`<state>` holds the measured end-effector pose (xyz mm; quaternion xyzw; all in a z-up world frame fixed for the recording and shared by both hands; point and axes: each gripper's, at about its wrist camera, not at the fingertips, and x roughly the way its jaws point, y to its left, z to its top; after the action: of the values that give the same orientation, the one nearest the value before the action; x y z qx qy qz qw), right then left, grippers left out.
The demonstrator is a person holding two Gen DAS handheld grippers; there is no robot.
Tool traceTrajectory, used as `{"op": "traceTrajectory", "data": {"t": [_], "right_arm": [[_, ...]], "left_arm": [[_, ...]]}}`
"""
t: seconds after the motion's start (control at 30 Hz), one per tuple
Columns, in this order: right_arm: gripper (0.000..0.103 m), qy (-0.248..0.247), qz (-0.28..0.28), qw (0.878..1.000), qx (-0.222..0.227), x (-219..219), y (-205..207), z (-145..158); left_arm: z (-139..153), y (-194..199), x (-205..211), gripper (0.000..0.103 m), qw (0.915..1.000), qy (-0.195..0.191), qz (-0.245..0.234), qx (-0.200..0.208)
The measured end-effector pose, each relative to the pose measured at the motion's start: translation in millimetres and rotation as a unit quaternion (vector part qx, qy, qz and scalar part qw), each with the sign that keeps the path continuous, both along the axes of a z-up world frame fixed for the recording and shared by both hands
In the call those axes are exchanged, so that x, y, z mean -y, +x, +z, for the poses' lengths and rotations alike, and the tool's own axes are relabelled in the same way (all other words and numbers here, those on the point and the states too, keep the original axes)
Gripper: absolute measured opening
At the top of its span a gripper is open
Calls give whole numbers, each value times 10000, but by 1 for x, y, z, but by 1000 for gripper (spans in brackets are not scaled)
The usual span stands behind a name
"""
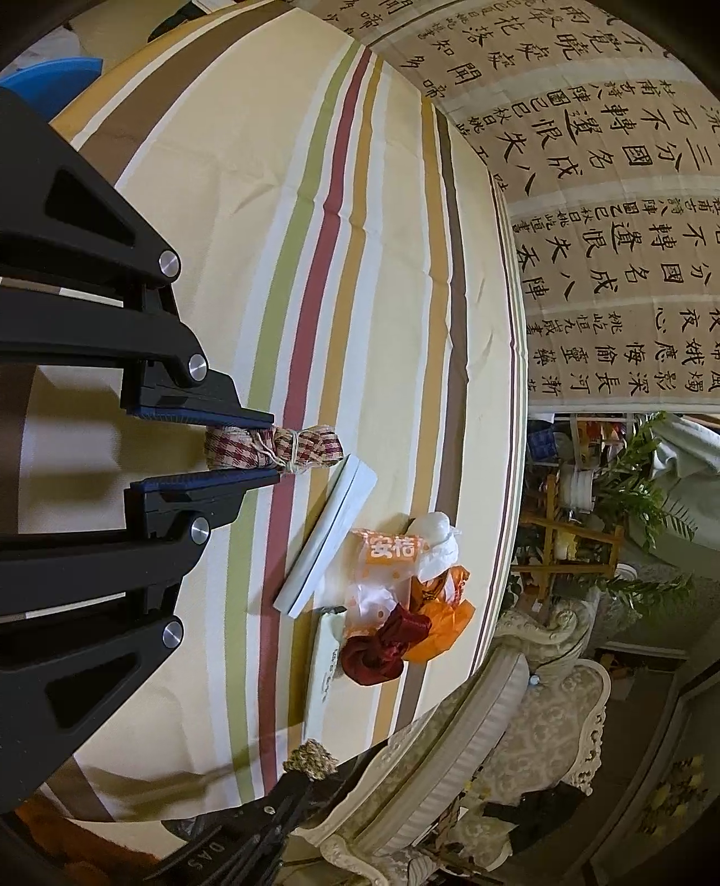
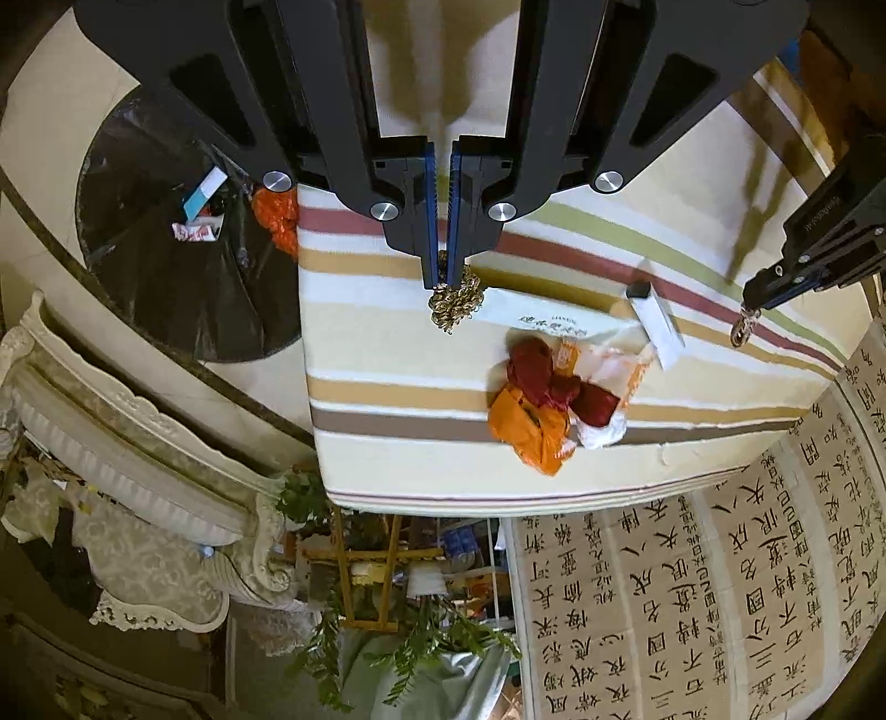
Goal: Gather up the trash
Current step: 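Carry the cloth bundle and tinsel ball over the black bin and open both tools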
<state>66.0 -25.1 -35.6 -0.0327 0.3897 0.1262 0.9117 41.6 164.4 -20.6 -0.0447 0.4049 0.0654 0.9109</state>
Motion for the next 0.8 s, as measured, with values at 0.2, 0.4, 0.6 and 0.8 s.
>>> {"op": "traceTrajectory", "data": {"t": [0.2,0.4,0.6,0.8], "right_arm": [[3,-9,-225,9997,-32,13,-3,-7],[3,84,-320,9995,-10,24,-4,-7],[3,84,-431,9990,-44,34,-4,-12],[3,148,-498,9986,-71,44,-3,-16]], "left_arm": [[-1,0,0,16,10000,1,-19,-22],[-1,1,11,15,9999,33,-108,-21],[-2,2,20,15,9997,66,-248,-34],[-1,7,36,15,9990,125,-429,-38]]}}
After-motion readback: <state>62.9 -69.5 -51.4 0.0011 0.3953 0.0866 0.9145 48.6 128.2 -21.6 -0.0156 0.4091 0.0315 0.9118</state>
